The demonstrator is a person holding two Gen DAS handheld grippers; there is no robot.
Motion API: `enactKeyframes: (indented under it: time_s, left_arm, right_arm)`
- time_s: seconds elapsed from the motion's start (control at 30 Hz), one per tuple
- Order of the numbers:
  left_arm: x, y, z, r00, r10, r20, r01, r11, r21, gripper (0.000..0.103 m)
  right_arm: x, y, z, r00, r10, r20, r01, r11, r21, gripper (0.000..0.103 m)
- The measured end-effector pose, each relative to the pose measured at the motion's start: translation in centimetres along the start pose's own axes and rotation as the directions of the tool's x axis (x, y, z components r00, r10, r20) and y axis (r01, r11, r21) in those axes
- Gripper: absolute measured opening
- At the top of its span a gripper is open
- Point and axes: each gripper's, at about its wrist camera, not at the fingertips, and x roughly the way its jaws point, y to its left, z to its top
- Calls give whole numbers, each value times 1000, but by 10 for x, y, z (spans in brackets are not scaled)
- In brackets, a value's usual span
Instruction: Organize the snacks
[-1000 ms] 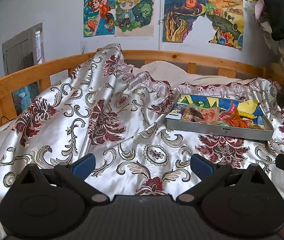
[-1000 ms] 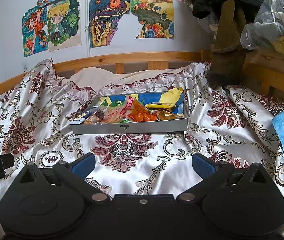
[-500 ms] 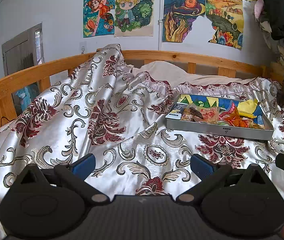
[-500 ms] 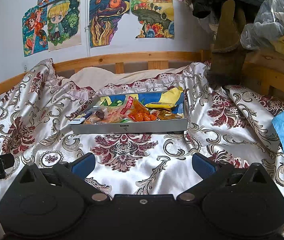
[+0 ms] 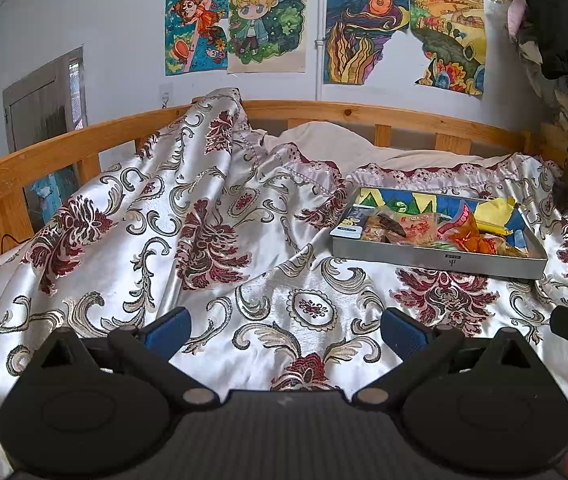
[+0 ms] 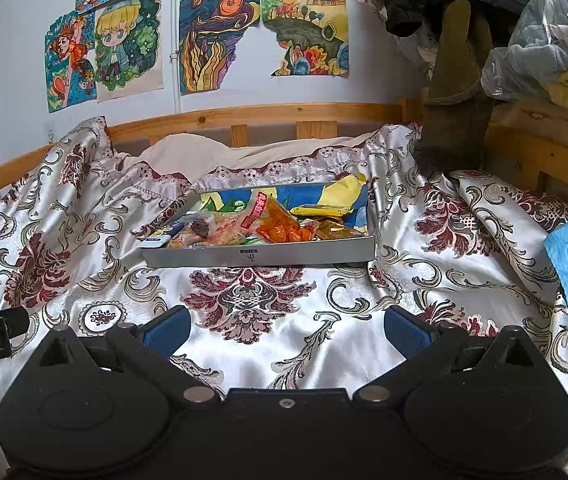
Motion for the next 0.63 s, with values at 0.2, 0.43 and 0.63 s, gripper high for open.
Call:
enactKeyframes:
  time_s: [0.2, 0.43, 0.63]
  left_arm:
    - [0, 1, 0, 1000, 17, -13, -17, 1000, 19, 103]
    - [-1, -3, 0, 999, 47, -12, -46, 997, 54, 103]
    - [-1, -2, 1, 999, 40, -13, -40, 998, 55, 103]
  right_arm:
    - [0, 0, 0, 1000, 0, 0, 0, 1000, 0, 102]
    - [0, 1, 1, 1000, 0, -1, 0, 1000, 0, 102]
    - [0, 1, 0, 1000, 0, -2, 0, 1000, -1, 102]
